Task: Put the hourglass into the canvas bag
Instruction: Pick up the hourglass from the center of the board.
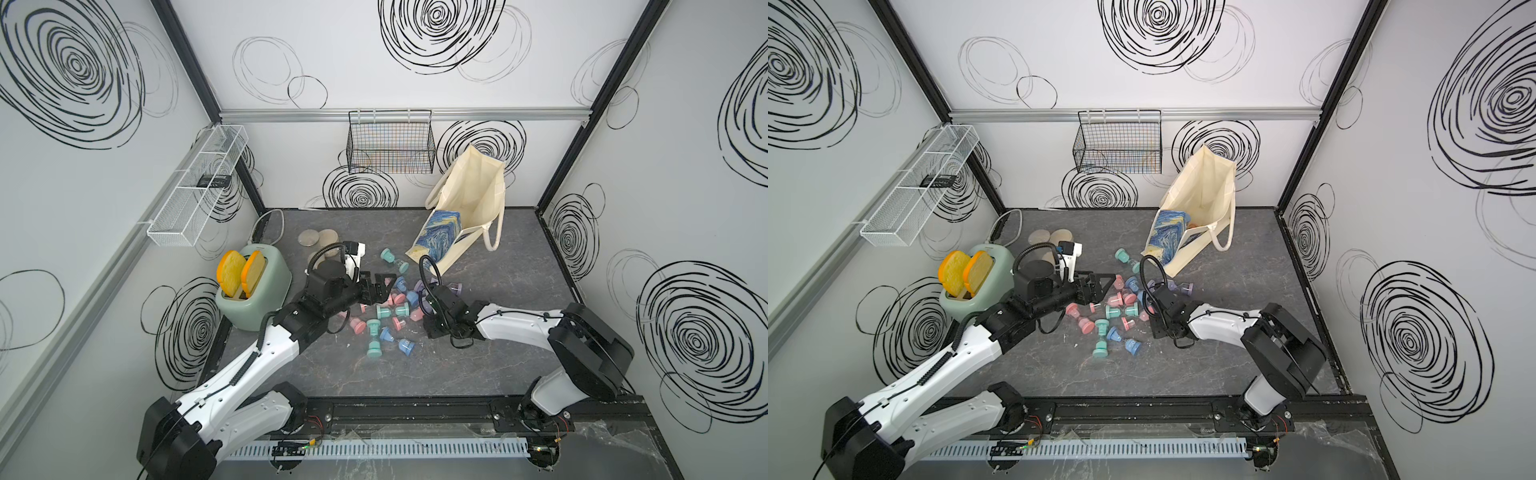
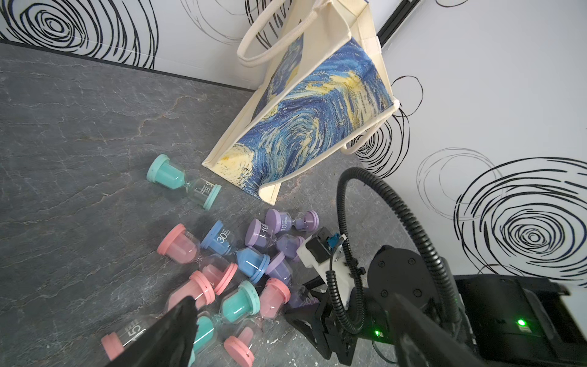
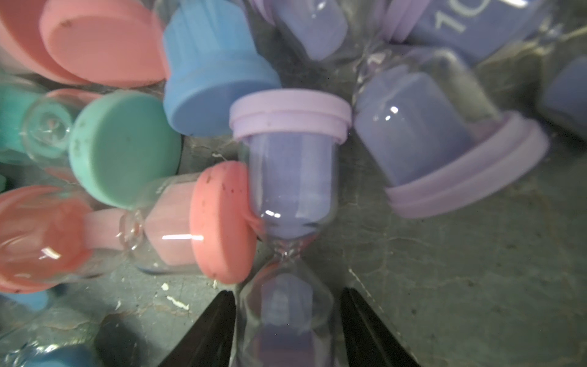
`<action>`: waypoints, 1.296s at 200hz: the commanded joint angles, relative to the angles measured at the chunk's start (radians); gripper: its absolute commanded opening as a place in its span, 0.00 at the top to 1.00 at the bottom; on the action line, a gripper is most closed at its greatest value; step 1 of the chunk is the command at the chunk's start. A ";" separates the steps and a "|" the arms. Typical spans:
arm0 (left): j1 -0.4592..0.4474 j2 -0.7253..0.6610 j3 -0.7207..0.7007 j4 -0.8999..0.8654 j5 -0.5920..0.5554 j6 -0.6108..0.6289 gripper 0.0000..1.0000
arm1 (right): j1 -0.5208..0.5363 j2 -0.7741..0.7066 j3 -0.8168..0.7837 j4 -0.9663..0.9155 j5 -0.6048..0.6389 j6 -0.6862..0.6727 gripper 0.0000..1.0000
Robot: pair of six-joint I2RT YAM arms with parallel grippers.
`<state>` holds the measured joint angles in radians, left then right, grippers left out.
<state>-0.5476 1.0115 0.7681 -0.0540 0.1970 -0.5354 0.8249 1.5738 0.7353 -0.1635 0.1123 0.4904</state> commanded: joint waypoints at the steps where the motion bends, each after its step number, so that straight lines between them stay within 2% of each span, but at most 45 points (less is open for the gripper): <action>1: 0.003 -0.003 0.010 0.037 -0.013 -0.011 0.04 | 0.003 0.025 -0.006 -0.002 0.009 0.010 0.45; 49: 0.004 -0.009 0.013 0.040 -0.017 -0.017 0.04 | -0.001 -0.010 -0.013 -0.010 0.010 0.002 0.52; 112: 0.016 -0.030 0.017 0.045 -0.018 -0.020 0.04 | -0.044 -0.105 -0.001 -0.028 -0.060 -0.013 0.60; 195: 0.066 -0.027 0.059 0.067 0.018 -0.028 0.04 | -0.108 -0.274 0.008 -0.102 -0.115 -0.031 0.64; 229: 0.074 -0.021 0.064 0.077 0.021 -0.031 0.04 | -0.137 -0.310 0.077 -0.188 -0.146 -0.030 0.65; 259: 0.082 0.006 0.096 0.081 0.033 -0.029 0.04 | -0.167 -0.362 0.118 -0.179 -0.204 -0.029 0.65</action>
<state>-0.4770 0.9997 0.8055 -0.0341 0.2100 -0.5507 0.6807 1.2686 0.7975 -0.3222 -0.0383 0.4656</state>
